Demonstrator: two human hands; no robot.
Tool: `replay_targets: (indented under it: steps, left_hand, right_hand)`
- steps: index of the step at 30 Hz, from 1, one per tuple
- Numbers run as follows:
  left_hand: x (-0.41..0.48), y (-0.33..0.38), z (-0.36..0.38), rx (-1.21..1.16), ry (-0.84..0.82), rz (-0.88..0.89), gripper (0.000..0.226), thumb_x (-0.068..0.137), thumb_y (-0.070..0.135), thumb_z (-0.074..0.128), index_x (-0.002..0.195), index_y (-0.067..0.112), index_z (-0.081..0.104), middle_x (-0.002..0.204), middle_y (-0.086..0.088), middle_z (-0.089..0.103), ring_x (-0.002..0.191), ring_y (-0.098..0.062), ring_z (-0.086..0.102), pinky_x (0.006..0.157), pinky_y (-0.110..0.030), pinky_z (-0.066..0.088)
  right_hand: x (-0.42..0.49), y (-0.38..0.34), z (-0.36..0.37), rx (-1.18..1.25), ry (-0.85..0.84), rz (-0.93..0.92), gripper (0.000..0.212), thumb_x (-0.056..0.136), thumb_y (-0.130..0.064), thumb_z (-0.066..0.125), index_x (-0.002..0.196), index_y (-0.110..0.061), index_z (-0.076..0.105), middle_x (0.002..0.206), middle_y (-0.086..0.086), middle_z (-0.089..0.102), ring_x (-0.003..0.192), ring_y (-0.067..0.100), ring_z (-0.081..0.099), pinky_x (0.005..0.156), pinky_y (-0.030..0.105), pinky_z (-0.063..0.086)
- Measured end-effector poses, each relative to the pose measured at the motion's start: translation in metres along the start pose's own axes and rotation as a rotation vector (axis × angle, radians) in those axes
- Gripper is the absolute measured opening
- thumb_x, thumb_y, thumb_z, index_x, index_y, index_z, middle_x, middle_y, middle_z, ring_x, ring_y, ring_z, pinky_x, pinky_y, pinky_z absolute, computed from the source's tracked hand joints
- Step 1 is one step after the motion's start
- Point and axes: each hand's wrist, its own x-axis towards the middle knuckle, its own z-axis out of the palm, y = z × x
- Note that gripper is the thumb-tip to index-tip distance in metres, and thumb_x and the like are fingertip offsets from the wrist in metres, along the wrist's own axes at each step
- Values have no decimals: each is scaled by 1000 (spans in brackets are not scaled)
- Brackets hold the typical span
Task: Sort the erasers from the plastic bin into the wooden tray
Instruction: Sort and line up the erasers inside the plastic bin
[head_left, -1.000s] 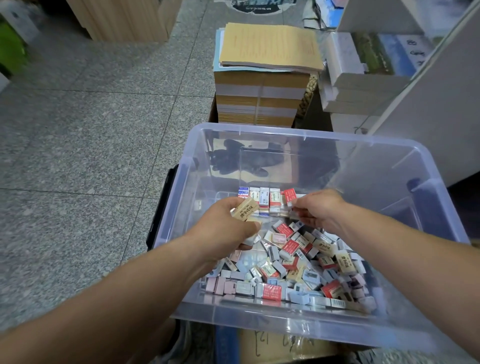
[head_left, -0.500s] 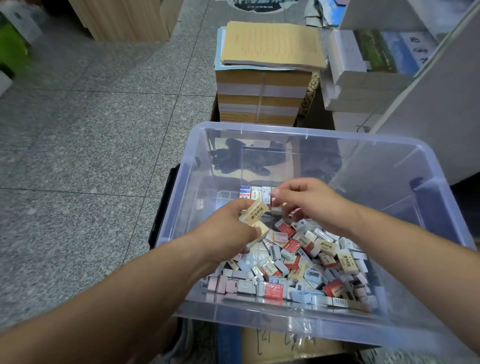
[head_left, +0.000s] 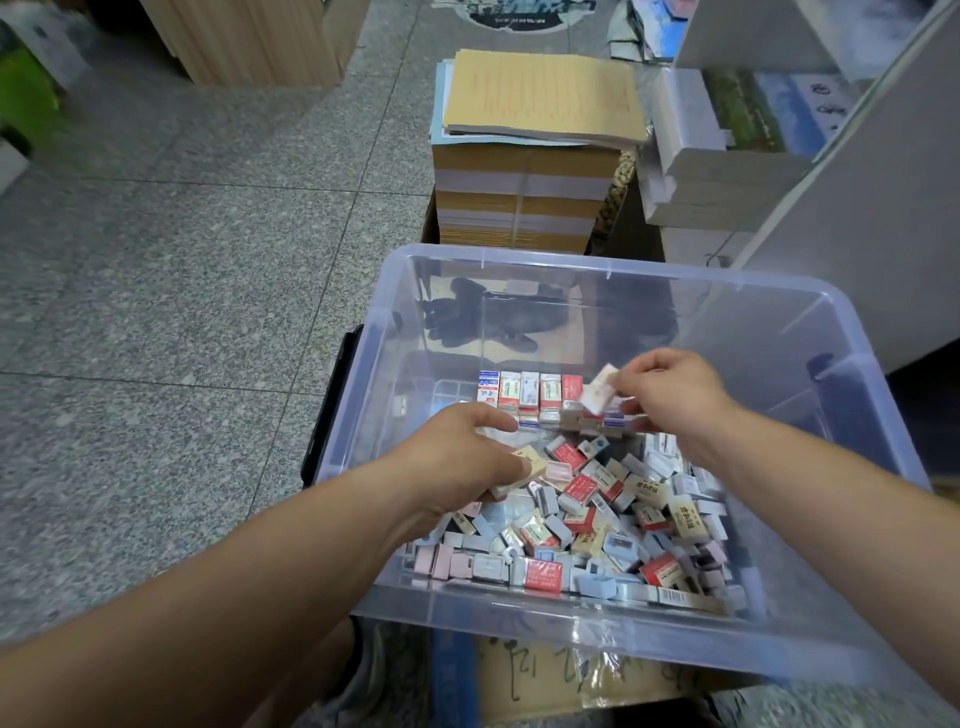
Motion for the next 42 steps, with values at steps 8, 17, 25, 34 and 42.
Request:
replay_targets:
  steps: [8,17,25,34,42]
  left_hand:
    - [5,0,0,13,20,-7,42,81,-1,77,115,20,63,104,-19,72,86,-32,75,82,-43,60]
    - [2,2,2,-25,28,-11,34,79,7,85,107,9,65,102,-19,75,83,-31,75,76,-47,63]
    - [0,7,4,-136,36,-5,26,89,-4,70,106,15,64,104,-14,72,83,-28,77,70,-29,63]
    - [-10,13,6,-117,29,100,29,87,-4,74,114,-1,61,94,-24,68,78,-22,73,66,-30,63]
    - [-7,10,7,124,162,137,8,92,18,71,95,11,68,82,-8,72,80,-26,70,85,-55,60]
  right_hand:
    - [43,26,20,-47,163,127,12,85,-15,81,76,-14,73,85,8,74,81,23,70,77,41,62]
    - [48,36,23,-70,117,69,11,82,-16,84,81,-11,75,83,7,76,76,21,72,76,40,63]
    - [28,26,18,-557,86,-210,22,94,-33,68,84,-14,68,84,6,71,79,22,64,74,39,56]
    - [-69,-13,9,-35,-595,-111,15,92,-16,73,98,-3,68,80,10,70,71,20,67,64,39,52]
    - [-10,6,-11,-150,-68,6,11,99,-14,64,90,-9,62,81,11,63,62,23,63,50,31,50]
